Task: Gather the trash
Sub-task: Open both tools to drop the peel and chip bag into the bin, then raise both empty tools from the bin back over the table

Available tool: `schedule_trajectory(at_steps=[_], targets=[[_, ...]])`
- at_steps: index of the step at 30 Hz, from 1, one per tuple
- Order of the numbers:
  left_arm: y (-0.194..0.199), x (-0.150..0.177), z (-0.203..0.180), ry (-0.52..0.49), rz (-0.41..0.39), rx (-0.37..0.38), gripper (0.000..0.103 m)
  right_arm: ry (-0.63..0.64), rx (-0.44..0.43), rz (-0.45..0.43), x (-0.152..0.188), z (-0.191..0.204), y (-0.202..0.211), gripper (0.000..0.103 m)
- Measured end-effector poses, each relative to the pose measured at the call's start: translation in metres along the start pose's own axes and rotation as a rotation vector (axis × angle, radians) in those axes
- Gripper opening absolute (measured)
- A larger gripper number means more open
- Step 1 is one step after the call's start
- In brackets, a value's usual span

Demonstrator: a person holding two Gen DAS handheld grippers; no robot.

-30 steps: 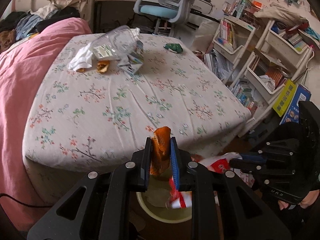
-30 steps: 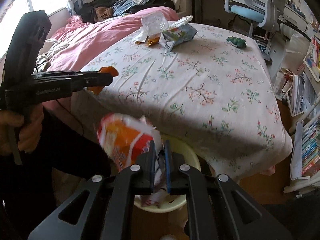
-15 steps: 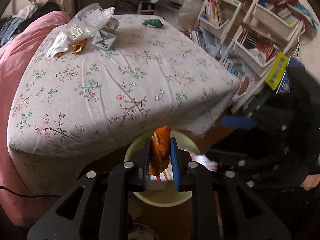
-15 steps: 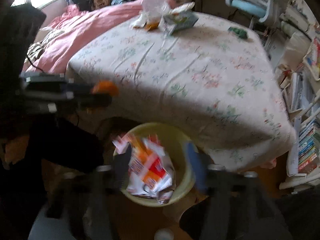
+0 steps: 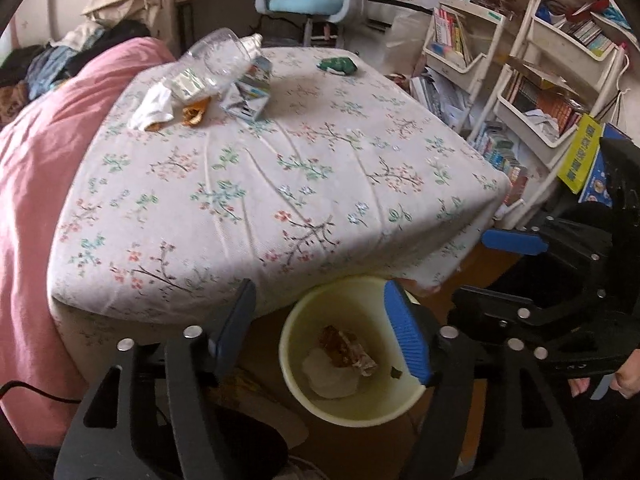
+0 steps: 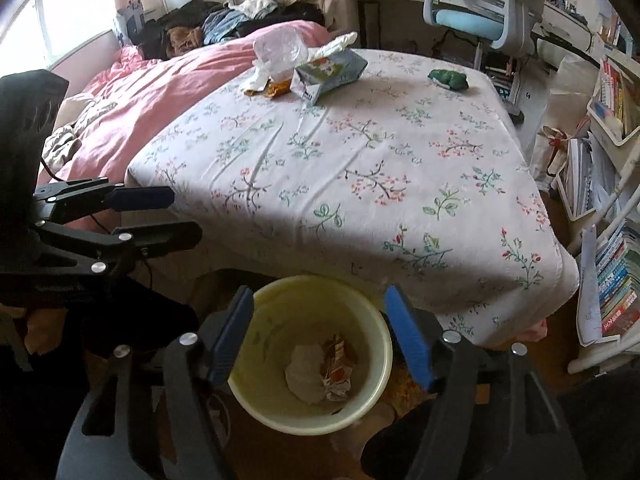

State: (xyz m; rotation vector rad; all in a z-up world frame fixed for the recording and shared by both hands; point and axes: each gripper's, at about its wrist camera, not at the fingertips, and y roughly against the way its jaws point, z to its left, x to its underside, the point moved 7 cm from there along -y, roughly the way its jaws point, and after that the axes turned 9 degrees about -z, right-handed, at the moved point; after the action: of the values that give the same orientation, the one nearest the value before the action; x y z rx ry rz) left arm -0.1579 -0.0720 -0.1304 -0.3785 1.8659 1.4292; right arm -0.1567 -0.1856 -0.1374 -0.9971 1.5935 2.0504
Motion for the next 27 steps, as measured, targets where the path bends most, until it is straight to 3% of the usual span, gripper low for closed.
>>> schedule_trajectory(at_steps=[10, 17, 27], targets=[[0.010, -0.014, 0.019, 0.030, -0.071, -0.107, 0.082, -0.010, -0.004, -0.063, -0.011, 0.005, 0.005, 0.072], [0.017, -0.022, 0.071, 0.224, -0.110, -0.216, 0.082, 0.009, -0.013, -0.071, -0.016, 0.016, -0.002, 0.075], [0.019, -0.026, 0.088, 0.276, -0.141, -0.250, 0.085, 0.020, -0.017, -0.067, -0.019, 0.023, -0.009, 0.076]])
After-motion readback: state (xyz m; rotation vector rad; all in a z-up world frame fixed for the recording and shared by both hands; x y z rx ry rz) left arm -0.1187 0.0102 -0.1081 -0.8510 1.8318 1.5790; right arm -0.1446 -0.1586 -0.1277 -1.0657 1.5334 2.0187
